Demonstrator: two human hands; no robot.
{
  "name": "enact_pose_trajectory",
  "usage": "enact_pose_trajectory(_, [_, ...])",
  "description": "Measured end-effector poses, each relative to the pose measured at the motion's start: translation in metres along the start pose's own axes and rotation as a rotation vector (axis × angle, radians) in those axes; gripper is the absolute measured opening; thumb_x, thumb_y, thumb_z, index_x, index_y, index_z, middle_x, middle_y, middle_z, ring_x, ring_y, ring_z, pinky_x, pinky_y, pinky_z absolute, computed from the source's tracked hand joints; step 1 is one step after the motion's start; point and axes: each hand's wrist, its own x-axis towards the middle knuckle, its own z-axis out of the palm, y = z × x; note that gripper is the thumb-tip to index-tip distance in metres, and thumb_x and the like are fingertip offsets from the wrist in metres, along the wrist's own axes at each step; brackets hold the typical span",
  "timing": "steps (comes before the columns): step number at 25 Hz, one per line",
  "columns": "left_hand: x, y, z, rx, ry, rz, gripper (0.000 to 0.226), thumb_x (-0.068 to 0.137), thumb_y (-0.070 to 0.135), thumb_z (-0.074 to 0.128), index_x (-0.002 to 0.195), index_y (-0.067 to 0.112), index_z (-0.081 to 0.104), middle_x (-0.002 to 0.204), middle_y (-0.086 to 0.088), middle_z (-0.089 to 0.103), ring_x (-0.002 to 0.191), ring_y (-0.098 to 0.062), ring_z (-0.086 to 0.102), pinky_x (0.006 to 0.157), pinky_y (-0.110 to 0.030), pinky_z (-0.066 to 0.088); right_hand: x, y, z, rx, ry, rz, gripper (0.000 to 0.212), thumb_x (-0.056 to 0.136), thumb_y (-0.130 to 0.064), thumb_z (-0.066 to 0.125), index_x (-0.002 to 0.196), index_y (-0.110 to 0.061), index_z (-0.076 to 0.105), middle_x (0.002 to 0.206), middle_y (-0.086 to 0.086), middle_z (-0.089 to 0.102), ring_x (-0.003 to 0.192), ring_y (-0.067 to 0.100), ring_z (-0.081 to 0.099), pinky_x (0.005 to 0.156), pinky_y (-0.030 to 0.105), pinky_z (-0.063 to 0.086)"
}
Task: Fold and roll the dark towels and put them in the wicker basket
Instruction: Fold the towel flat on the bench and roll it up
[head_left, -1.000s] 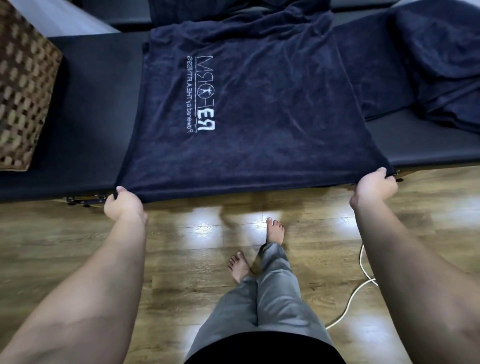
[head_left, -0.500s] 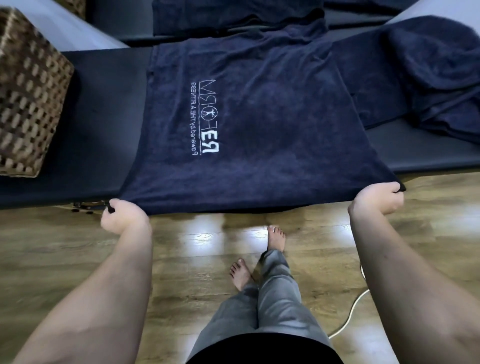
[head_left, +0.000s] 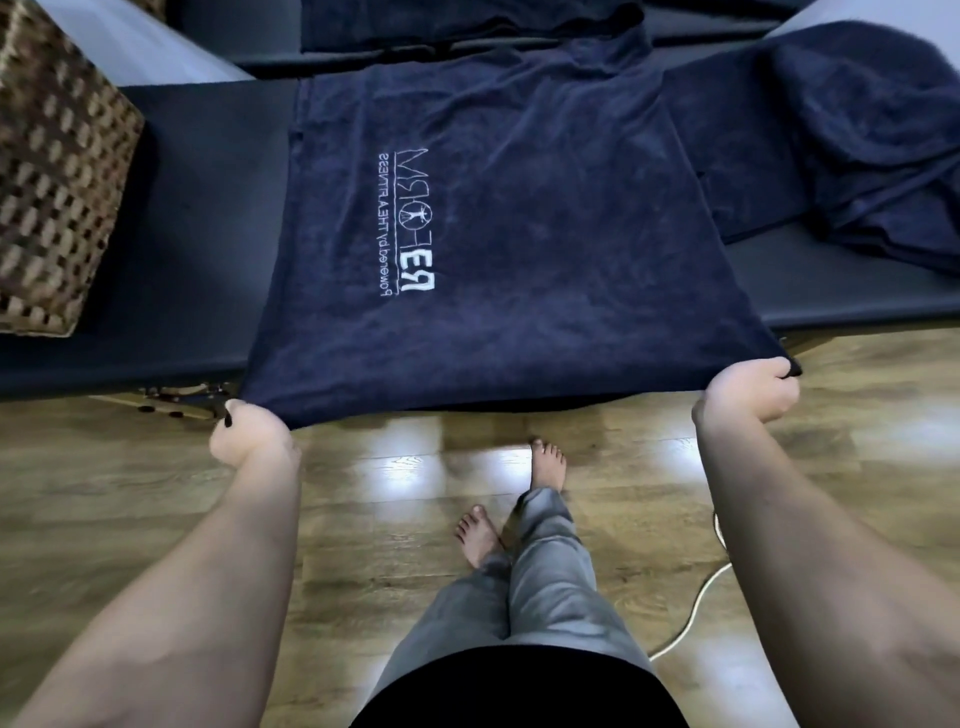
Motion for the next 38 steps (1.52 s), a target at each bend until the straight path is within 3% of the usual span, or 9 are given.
enact_pose_trajectory(3, [-0.006, -0.003, -0.006, 0.027, 0.025, -0.045, 0.041, 0.098, 0.040, 0.054, 0.130, 0.017, 0.064, 0.122, 0.001, 0.067, 0.109, -0.025, 0.061, 0.096, -0.032, 0.050, -0.006, 0.011, -0.015, -0.048, -0.018, 0.012, 0.050, 0.092, -0.034, 0.034, 0.125, -0.009, 0.062, 0.132, 0.012, 0.064, 0.116, 0.036, 0.059, 0.100, 0.041, 0.048])
enact_pose_trajectory(11, [-0.020, -0.012, -0.026, -0.012, 0.062, -0.091, 0.045, 0.096, 0.046, 0.052, 0.134, 0.024, 0.061, 0.131, 0.003, 0.064, 0.114, -0.023, 0.061, 0.098, -0.031, 0.048, -0.003, 0.014, -0.034, -0.025, 0.010, 0.013, 0.044, 0.098, -0.027, 0.036, 0.128, -0.009, 0.062, 0.133, 0.012, 0.064, 0.114, 0.030, 0.059, 0.091, 0.029, 0.045])
enact_pose_trajectory(15, [-0.026, -0.019, -0.036, 0.022, 0.051, -0.179, 0.045, 0.099, 0.040, 0.051, 0.138, 0.018, 0.057, 0.140, 0.000, 0.058, 0.122, -0.025, 0.057, 0.096, -0.031, 0.047, -0.006, 0.020, -0.052, -0.032, -0.018, 0.051, 0.053, 0.087, -0.037, 0.035, 0.125, -0.014, 0.064, 0.130, 0.010, 0.066, 0.115, 0.034, 0.061, 0.101, 0.041, 0.050])
enact_pose_trajectory(19, [-0.030, -0.014, -0.042, 0.019, 0.014, -0.123, 0.046, 0.095, 0.039, 0.051, 0.133, 0.017, 0.061, 0.133, -0.002, 0.063, 0.116, -0.029, 0.061, 0.093, -0.030, 0.049, -0.011, 0.013, -0.046, -0.007, -0.049, 0.057, 0.047, 0.090, -0.035, 0.037, 0.119, -0.014, 0.067, 0.121, 0.005, 0.069, 0.103, 0.029, 0.062, 0.097, 0.042, 0.053])
enact_pose_trajectory(25, [-0.037, 0.020, -0.027, -0.141, 0.000, -0.099, 0.035, 0.090, 0.032, 0.059, 0.120, 0.014, 0.066, 0.102, 0.004, 0.061, 0.097, -0.025, 0.060, 0.091, -0.030, 0.052, -0.007, -0.010, -0.035, 0.075, -0.052, -0.029, 0.029, 0.089, -0.032, 0.041, 0.083, -0.011, 0.060, 0.073, -0.008, 0.058, 0.080, 0.028, 0.054, 0.075, 0.034, 0.048])
enact_pose_trajectory(28, [-0.045, 0.041, -0.018, -0.207, -0.027, -0.080, 0.031, 0.090, 0.031, 0.064, 0.115, 0.015, 0.066, 0.105, 0.002, 0.062, 0.099, -0.024, 0.062, 0.090, -0.030, 0.052, -0.010, -0.030, -0.024, 0.063, -0.038, -0.079, 0.027, 0.080, -0.037, 0.041, 0.069, -0.015, 0.051, 0.076, 0.003, 0.061, 0.076, 0.029, 0.050, 0.075, 0.038, 0.049])
enact_pose_trajectory(32, [-0.053, 0.080, 0.005, -0.320, -0.079, -0.093, 0.038, 0.090, 0.030, 0.066, 0.124, 0.013, 0.063, 0.117, -0.002, 0.061, 0.100, -0.021, 0.062, 0.088, -0.033, 0.054, -0.024, -0.072, -0.002, 0.103, -0.108, -0.092, 0.024, 0.083, -0.037, 0.049, 0.069, -0.018, 0.055, 0.074, -0.002, 0.060, 0.073, 0.026, 0.049, 0.075, 0.039, 0.050])
enact_pose_trajectory(35, [-0.059, 0.115, 0.028, -0.371, -0.196, -0.123, 0.024, 0.091, 0.029, 0.065, 0.111, 0.017, 0.060, 0.106, 0.000, 0.065, 0.089, -0.021, 0.066, 0.072, -0.031, 0.057, -0.034, -0.109, 0.021, 0.242, -0.197, -0.044, 0.024, 0.086, -0.035, 0.056, 0.070, -0.018, 0.058, 0.077, -0.001, 0.065, 0.072, 0.023, 0.057, 0.068, 0.037, 0.053])
enact_pose_trajectory(38, [-0.052, 0.148, 0.061, -0.379, -0.288, -0.164, 0.022, 0.091, 0.027, 0.064, 0.109, 0.017, 0.059, 0.099, 0.000, 0.066, 0.086, -0.019, 0.067, 0.066, -0.025, 0.053, -0.039, -0.143, 0.050, 0.342, -0.296, -0.002, 0.019, 0.087, -0.028, 0.059, 0.073, -0.016, 0.060, 0.083, 0.004, 0.069, 0.070, 0.025, 0.062, 0.058, 0.034, 0.052])
